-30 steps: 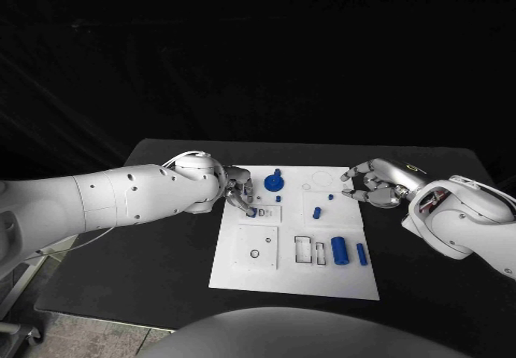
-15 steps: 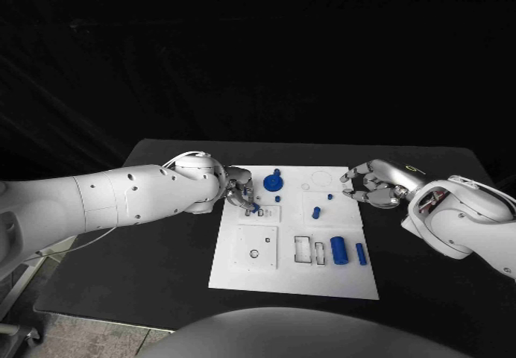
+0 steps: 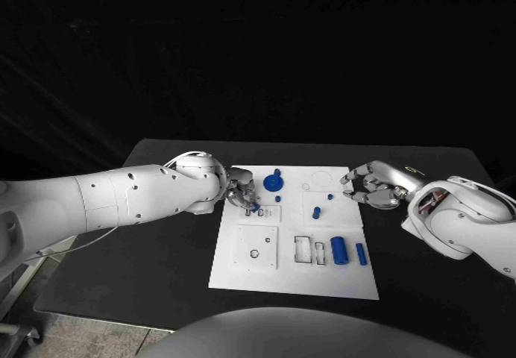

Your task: Assemble the parts on the task board

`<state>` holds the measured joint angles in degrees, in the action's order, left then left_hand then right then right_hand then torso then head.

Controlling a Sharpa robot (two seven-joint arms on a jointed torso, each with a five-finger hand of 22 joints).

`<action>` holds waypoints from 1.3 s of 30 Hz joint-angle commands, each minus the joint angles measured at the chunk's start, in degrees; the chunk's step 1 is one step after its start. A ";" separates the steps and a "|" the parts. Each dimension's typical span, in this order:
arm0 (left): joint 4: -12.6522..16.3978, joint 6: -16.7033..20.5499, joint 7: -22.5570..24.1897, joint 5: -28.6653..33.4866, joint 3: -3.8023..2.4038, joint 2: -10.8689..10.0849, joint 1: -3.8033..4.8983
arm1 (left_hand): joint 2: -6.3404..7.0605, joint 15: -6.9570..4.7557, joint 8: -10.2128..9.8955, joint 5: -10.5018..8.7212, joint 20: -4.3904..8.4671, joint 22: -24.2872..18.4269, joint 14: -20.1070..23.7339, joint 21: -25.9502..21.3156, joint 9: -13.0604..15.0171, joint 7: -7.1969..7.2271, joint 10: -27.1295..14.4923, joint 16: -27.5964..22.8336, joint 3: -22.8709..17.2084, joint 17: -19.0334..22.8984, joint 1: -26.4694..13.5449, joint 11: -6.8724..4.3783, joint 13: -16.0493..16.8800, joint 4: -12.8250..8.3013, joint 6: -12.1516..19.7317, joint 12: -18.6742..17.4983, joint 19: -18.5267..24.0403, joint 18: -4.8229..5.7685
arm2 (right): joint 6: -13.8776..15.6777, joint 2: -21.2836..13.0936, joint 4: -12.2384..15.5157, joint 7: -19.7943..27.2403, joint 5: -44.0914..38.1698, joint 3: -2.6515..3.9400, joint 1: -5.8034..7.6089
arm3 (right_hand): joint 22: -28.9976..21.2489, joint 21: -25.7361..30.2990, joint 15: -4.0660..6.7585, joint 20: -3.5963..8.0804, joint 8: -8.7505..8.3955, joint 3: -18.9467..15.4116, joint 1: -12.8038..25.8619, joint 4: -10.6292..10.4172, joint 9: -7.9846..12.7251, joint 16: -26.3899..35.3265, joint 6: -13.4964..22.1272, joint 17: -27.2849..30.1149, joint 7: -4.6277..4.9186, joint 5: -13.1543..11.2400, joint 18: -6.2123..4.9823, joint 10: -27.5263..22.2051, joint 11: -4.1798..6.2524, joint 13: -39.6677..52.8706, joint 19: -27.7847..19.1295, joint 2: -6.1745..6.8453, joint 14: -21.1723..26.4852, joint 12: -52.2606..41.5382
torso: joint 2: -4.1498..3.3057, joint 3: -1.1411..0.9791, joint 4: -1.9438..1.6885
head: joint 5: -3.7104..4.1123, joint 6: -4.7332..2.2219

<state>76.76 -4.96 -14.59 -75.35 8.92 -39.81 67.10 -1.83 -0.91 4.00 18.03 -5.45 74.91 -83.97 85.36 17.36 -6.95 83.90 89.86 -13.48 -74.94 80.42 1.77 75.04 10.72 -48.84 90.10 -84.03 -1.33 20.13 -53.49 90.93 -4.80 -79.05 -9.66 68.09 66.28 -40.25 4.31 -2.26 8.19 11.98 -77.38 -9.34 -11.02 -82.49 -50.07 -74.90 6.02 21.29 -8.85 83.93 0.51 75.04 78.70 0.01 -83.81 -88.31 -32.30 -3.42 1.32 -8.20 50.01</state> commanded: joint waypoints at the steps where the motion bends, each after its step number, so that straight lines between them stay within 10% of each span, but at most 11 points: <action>1: 0.06 -2.72 0.47 0.73 0.36 0.25 -0.51 | 1.75 0.56 -0.25 -3.67 -0.62 13.10 -6.03 -0.32 -0.80 -0.20 6.10 0.14 0.07 -15.06 -1.14 0.56 14.96 0.27 -0.50 -0.10 -1.05 -0.15 | -0.89 0.05 -0.17 -0.33 0.26 0.01 -0.08 | -0.03 0.36 -0.40 0.00 -0.28 0.30 -0.64 0.10 0.07 0.28 -0.33 -1.81 -0.09 0.14 0.37 4.22 -0.51 12.70 -0.27 0.05 -3.80 0.32 | 0.03 0.01 0.03 | 0.07 -0.01; 15: -0.18 0.97 -1.26 5.45 0.36 0.17 -0.52 | 2.78 1.01 1.29 -3.04 -0.91 13.14 -6.03 -0.30 -1.15 -0.65 6.10 0.14 -0.56 -15.06 -0.74 1.19 14.96 -1.36 -3.94 -0.10 -1.19 -0.13 | -1.17 -0.01 -0.26 -0.38 0.32 0.01 -0.15 | -0.06 0.50 -0.41 0.00 -0.26 0.51 -0.74 0.22 0.12 0.30 -0.40 -1.76 -0.07 0.37 0.35 4.19 -0.53 12.67 -0.29 -0.02 -3.79 0.35 | -0.01 0.03 0.04 | 0.11 -0.01; 39: 1.37 10.05 1.14 4.84 0.44 -1.13 -0.52 | 3.01 0.19 9.40 -1.37 -0.37 13.18 -6.03 -0.26 3.43 1.14 6.10 0.14 -1.46 -15.06 3.32 0.28 14.96 -8.49 -9.72 -0.10 -1.41 -0.12 | -1.34 -0.02 -0.38 -0.33 0.35 0.01 -0.25 | -0.06 0.66 -0.41 0.00 -0.20 0.84 -1.04 0.59 0.18 0.36 -0.57 -1.64 -0.10 0.42 0.33 4.16 -0.51 12.63 -0.31 0.04 -3.77 0.38 | 0.03 0.00 -0.03 | 0.17 -0.01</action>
<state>77.91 3.01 -14.88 -69.79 9.36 -40.90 66.59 1.06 -0.43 13.22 16.53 -6.25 74.90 -84.06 85.36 20.69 -5.82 84.01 89.86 -14.90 -74.93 83.23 2.27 74.99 2.49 -58.36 90.10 -84.05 -1.32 19.32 -53.54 90.63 -5.01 -78.62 -9.65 67.86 66.29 -39.93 4.10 -2.26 8.19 12.45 -77.84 -8.86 -10.93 -82.49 -50.26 -74.94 5.83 21.52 -8.85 84.10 0.34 75.05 78.70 0.02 -84.02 -88.06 -32.28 -3.41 1.32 -7.98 50.01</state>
